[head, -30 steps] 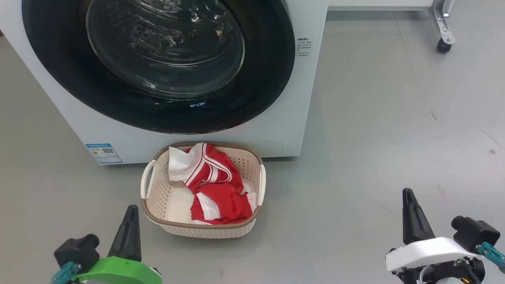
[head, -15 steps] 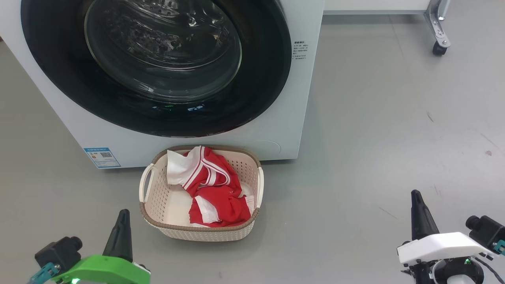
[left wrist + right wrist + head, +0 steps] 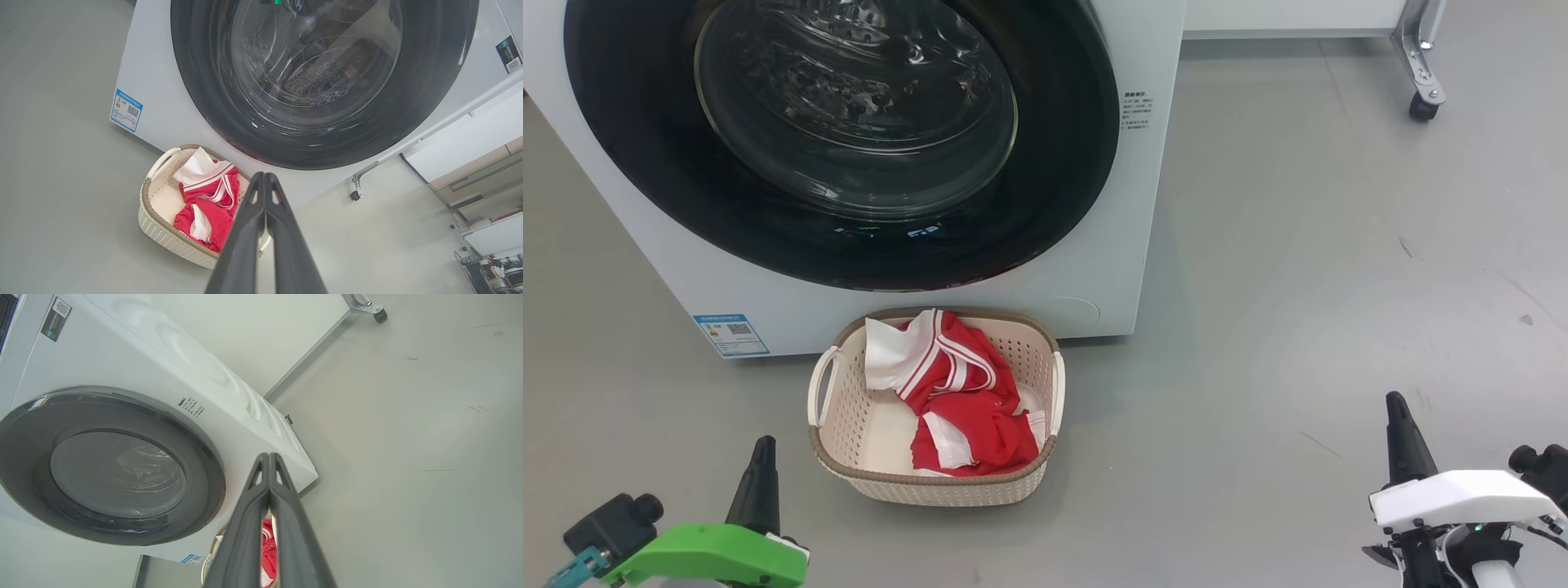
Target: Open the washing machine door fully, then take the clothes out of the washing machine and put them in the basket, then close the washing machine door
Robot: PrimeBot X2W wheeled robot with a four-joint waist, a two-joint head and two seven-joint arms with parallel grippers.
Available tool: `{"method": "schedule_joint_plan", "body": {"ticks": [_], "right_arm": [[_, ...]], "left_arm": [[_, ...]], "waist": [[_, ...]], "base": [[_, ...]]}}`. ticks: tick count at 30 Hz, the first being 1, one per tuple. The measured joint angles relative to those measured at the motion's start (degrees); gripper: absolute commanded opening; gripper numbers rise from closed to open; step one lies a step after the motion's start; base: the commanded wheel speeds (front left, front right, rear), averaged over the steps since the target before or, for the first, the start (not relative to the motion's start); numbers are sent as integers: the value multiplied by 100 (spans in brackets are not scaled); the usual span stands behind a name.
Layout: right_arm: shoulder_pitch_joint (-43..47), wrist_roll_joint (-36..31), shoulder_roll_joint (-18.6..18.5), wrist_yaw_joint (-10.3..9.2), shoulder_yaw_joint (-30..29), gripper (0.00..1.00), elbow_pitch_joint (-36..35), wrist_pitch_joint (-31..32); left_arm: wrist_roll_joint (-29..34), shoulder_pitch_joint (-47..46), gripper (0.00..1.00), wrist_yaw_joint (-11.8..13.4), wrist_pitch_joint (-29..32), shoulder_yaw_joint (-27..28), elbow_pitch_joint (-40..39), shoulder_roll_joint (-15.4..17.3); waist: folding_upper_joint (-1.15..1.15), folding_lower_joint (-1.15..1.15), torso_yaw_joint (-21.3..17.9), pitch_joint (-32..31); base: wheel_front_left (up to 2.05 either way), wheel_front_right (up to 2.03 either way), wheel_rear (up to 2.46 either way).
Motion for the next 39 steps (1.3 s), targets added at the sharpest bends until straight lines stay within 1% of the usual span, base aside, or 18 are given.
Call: {"method": "schedule_joint_plan", "body": {"ticks": [5,12,14,19,22,24,39], "right_arm": [[-79,391,-15,35,-66,0,70,76],[-149,936,-24,84,-160,0,180,180],[-185,1090,-29,130,-189,0,205,211],[-205,1480,-34,134,-252,0,283,280],[-229,1630,-35,183,-278,0,311,289],[-291,1867,-37,189,-315,0,355,346],[-449,3016,-48,334,-521,0,580,572]], "left_arm": [[-385,-48,0,-32,57,91,67,0],[-893,-118,0,-160,154,185,169,0],[-1082,-123,0,-174,158,215,190,-1],[-1458,-153,0,-246,227,300,270,-1],[-1580,-177,0,-272,260,323,303,-1],[-1837,-206,0,-319,297,363,349,-2],[-2962,-339,0,-501,458,597,559,-7]], "waist": [[0,0,-17,-26],[0,0,-41,-62],[0,0,-48,-72],[0,0,-65,-98],[0,0,-72,-108],[0,0,-82,-124],[0,0,-134,-201]], "base": [[0,0,0],[0,0,0],[0,0,0],[0,0,0],[0,0,0],[0,0,0],[0,0,0]]}}
